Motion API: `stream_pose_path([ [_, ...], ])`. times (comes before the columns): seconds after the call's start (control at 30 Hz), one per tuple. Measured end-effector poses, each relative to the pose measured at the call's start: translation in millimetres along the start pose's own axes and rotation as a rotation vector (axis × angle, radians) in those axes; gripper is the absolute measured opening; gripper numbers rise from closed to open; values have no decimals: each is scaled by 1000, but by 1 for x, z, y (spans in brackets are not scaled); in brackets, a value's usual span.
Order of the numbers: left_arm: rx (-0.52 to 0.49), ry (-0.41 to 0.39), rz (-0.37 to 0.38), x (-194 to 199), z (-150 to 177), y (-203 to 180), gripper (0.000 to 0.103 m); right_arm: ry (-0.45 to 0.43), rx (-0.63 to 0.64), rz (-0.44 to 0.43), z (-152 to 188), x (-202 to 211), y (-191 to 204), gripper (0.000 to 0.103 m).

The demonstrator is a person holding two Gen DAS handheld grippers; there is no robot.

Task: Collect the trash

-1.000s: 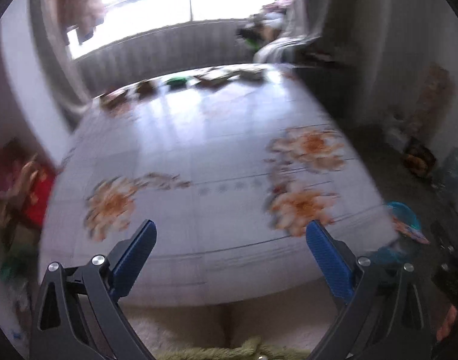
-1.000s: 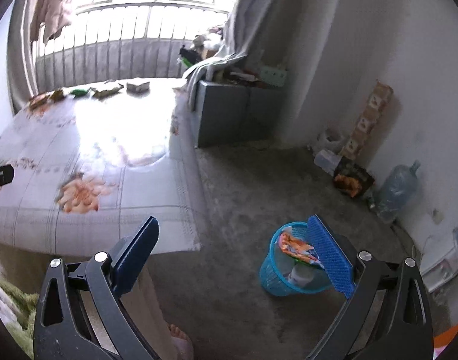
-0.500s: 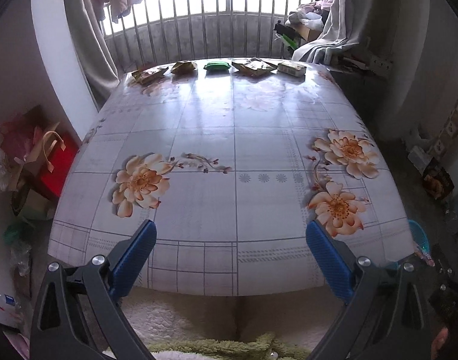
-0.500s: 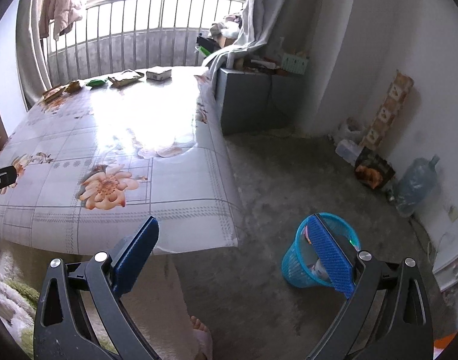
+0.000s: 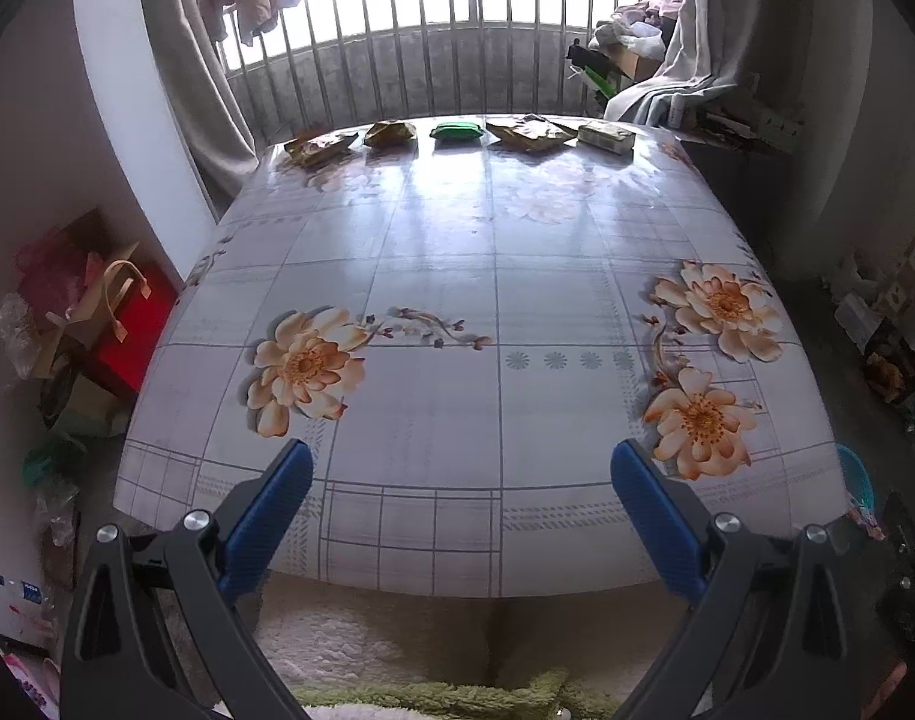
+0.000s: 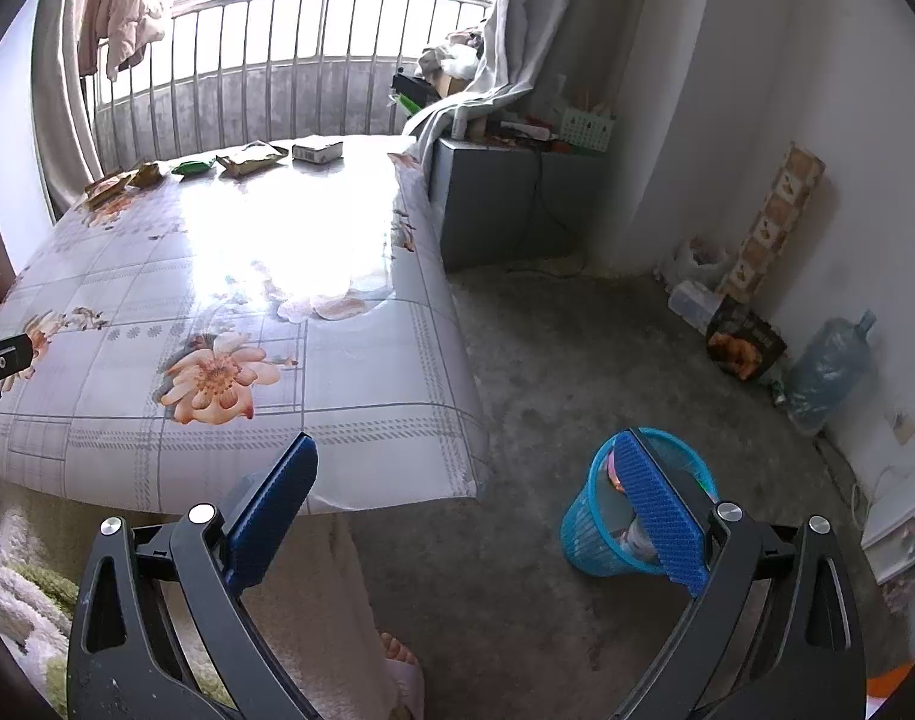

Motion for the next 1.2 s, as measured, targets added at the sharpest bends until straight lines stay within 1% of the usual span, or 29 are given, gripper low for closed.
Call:
stream_pose_path([
  [0.7,0,37,-6,-5,4,0,98,6,8,-3,-1,0,3,95],
  [1.2,-2,43,-6,-6,7,0,98,5,9,-7,-1,0,2,95],
])
Point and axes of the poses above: each gripper's, at about its wrist camera, not at the fingertips, and x roughly against the way its jaws point, y to its left, z to its underside, the point moved 4 cm from there along -x, roughly the way its jaws point, and after that the axes turned 3 degrees about -z, right-handed, at the moved point
